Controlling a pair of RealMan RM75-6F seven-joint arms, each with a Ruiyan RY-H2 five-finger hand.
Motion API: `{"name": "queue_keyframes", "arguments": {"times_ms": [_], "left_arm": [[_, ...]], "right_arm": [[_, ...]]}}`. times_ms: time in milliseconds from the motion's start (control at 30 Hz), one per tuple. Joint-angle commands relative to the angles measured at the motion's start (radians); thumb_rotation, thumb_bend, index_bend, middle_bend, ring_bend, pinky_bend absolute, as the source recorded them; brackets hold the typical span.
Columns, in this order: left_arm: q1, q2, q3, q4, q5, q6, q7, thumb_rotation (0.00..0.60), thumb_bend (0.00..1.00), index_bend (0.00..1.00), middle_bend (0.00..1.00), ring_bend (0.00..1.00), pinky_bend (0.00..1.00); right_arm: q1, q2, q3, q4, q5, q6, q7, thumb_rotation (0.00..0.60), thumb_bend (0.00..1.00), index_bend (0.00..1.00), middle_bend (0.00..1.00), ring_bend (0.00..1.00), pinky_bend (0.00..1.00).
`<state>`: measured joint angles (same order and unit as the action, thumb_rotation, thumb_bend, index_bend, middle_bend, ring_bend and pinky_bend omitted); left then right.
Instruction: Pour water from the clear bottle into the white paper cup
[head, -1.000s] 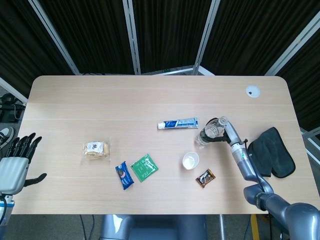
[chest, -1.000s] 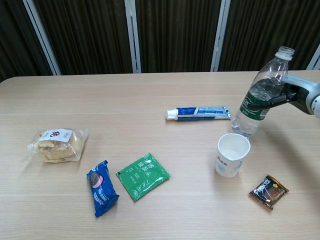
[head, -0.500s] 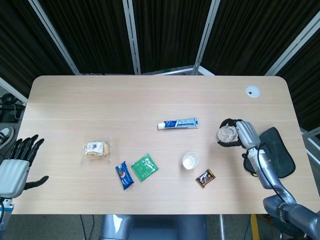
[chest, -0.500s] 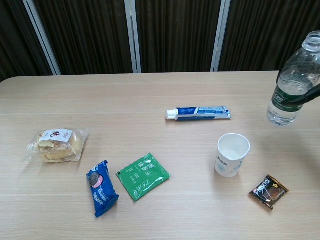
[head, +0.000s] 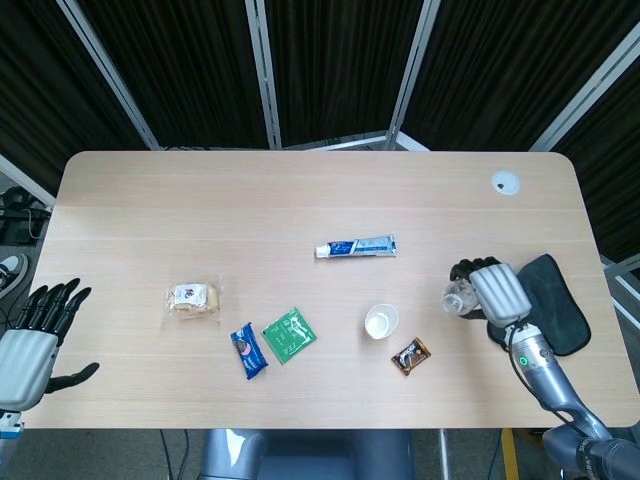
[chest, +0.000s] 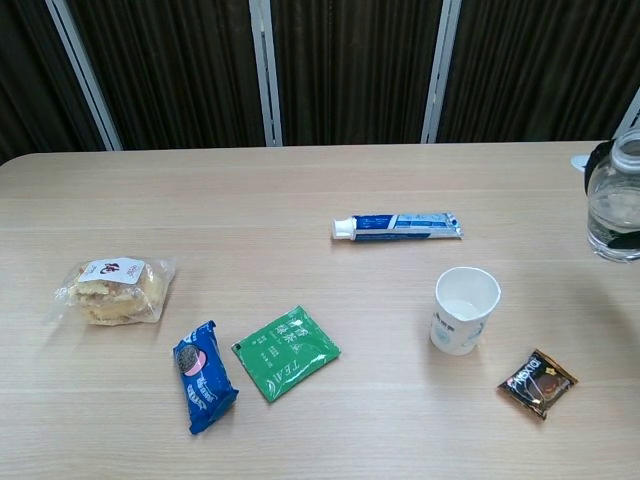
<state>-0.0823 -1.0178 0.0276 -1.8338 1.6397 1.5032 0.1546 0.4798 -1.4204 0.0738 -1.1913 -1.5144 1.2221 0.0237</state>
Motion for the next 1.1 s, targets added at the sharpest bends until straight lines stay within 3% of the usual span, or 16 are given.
{"name": "queue_keyframes", "arguments": {"times_ms": [33,433,1100], "left_arm": [[-0.002,0.002,-0.002,0.002,-0.006,-0.006,-0.007,0.6,0.0,0.0,0.0,0.0,0.0],[-0.008,0.002,-0.016,0.014,-0.041,-0.019,-0.016,0.6,0.0,0.0,0.0,0.0,0.0],[-0.019,-0.008,-0.02,0.02,-0.053,-0.041,-0.004,0.6,0.0,0.0,0.0,0.0,0.0]], "right_arm": [[0.012,-0.034,0.006,0.0,0.026,-0.036,-0.1,0.6,0.53,0.58,0.65,0.59,0.45],[0.056,-0.107,0.033,0.037,0.088,-0.103,-0.356,0.6,0.54,0.58,0.66,0.6,0.45],[0.072,-0.162,0.034,0.054,0.091,-0.068,-0.593,0.6,0.56,0.59,0.67,0.63,0.46]]}}
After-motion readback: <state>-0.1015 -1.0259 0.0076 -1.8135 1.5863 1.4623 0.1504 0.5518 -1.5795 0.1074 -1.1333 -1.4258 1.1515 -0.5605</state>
